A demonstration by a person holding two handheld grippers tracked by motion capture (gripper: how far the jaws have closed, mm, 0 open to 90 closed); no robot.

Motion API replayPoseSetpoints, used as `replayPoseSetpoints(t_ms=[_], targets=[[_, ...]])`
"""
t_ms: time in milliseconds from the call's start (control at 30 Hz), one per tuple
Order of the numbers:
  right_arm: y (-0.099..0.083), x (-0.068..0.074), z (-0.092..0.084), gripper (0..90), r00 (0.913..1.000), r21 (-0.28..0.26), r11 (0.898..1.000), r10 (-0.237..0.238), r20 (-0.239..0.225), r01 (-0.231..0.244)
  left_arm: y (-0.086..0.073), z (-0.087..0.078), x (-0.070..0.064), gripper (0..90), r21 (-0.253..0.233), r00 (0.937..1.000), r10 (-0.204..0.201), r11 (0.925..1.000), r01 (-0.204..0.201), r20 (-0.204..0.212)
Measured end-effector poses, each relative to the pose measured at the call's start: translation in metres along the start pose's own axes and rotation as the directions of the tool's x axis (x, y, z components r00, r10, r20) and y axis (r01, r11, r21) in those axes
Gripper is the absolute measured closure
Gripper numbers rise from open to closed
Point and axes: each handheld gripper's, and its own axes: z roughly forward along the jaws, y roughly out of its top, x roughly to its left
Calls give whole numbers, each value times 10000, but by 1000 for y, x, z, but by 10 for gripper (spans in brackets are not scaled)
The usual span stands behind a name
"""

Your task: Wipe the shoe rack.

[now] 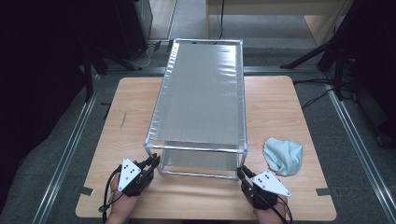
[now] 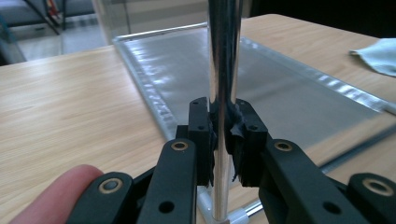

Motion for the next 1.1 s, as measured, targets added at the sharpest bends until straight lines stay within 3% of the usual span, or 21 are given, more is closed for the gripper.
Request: replayPoseSetpoints(t_ms=[133, 167, 267, 533, 667, 900, 933, 967, 1000, 1100], targets=[[-1, -8, 2, 796, 9989, 69, 10000, -4, 467, 1, -1, -1, -9, 802, -86, 9979, 19, 10000, -13, 641], [-2, -13, 5, 804, 9968, 263, 9995, 166, 776, -187, -2, -2, -12, 798, -96, 9962, 131, 9999, -123, 867], [-2, -18, 7, 807, 9959, 231, 9990, 362, 832, -382, -3, -6, -19, 798, -82, 9945, 251, 9997, -244, 1019], [4, -23, 20, 814, 9937, 199, 9989, 405, 1042, -428, -9, -19, -27, 800, -63, 9887, -261, 9996, 274, 1478], [7, -23, 28, 815, 9927, 110, 9989, 443, 1122, -459, -11, -26, -32, 801, -84, 9853, -124, 9999, 140, 1707], [11, -26, 40, 809, 9953, -32, 9995, 328, 914, -326, -16, -36, -39, 801, -181, 9821, 6, 9998, 29, 1884], [11, -27, 41, 779, 9960, -47, 9992, 410, 795, -408, -16, -37, -40, 801, -170, 9820, -18, 9998, 51, 1891], [13, -29, 42, 661, 9984, -10, 9987, 517, 242, -517, -16, -37, -41, 801, -155, 9821, -10, 9999, 40, 1884], [13, -29, 42, 661, 9984, -10, 9987, 517, 242, -517, -16, -37, -41, 801, -150, 9830, -12, 9999, 40, 1838], [15, -28, 33, 565, 9997, -186, 9998, -48, -241, 44, -16, -38, -42, 800, -122, 9838, -27, 9999, 50, 1795]])
